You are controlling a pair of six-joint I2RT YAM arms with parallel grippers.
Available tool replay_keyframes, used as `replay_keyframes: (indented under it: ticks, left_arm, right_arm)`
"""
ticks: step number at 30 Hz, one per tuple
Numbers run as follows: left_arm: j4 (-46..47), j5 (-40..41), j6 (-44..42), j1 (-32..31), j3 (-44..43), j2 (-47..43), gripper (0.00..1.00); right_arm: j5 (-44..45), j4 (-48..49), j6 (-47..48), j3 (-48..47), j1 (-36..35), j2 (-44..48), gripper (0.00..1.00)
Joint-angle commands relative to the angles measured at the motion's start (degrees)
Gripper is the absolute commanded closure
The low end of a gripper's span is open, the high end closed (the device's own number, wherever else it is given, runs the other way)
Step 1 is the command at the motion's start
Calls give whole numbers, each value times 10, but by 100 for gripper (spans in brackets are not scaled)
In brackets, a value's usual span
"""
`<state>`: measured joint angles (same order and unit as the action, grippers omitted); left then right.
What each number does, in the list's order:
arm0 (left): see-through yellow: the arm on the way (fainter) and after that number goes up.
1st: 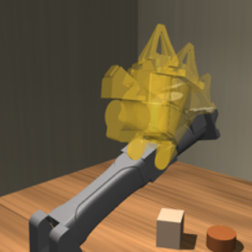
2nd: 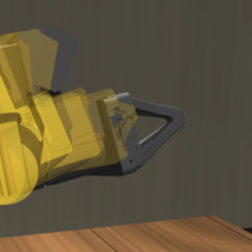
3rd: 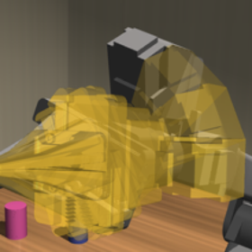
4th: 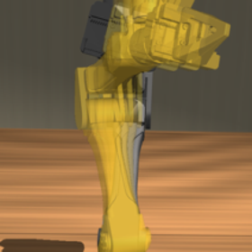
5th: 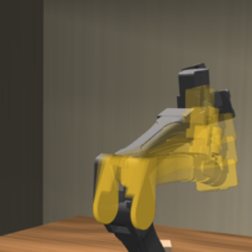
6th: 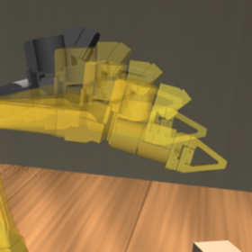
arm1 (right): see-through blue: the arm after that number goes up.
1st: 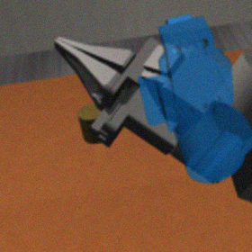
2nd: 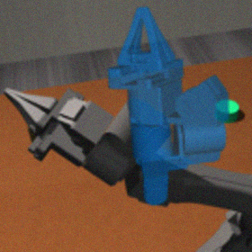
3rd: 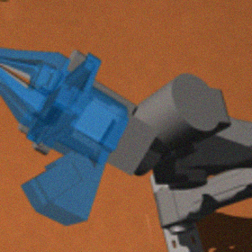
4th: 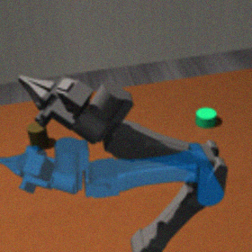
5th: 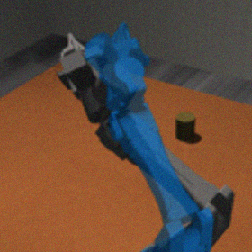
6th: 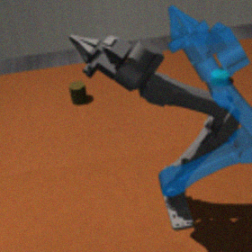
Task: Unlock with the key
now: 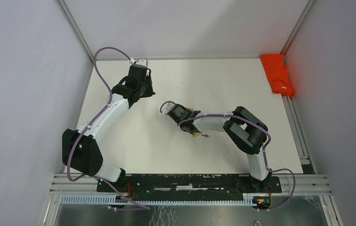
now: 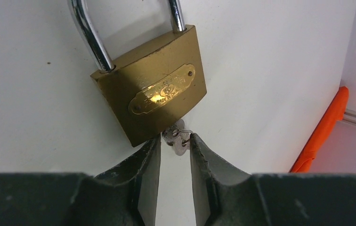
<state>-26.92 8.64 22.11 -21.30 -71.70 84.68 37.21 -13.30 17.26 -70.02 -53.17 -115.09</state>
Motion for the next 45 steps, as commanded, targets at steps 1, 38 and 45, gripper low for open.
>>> replay_keyframes:
  ticks: [1,38,45]
  left_arm:
    - [18,-12,2,0,8,-4,98]
    - [35,-66,3,-1,18,4,98]
    - [41,-71,1,0,25,10,98]
  right_arm:
    - [8,-14,-5,-20,-8,4,65]
    - [-256,-54,-34,-107,71,-75,79]
    - [-278,-43,-49,-101,79,-71,94]
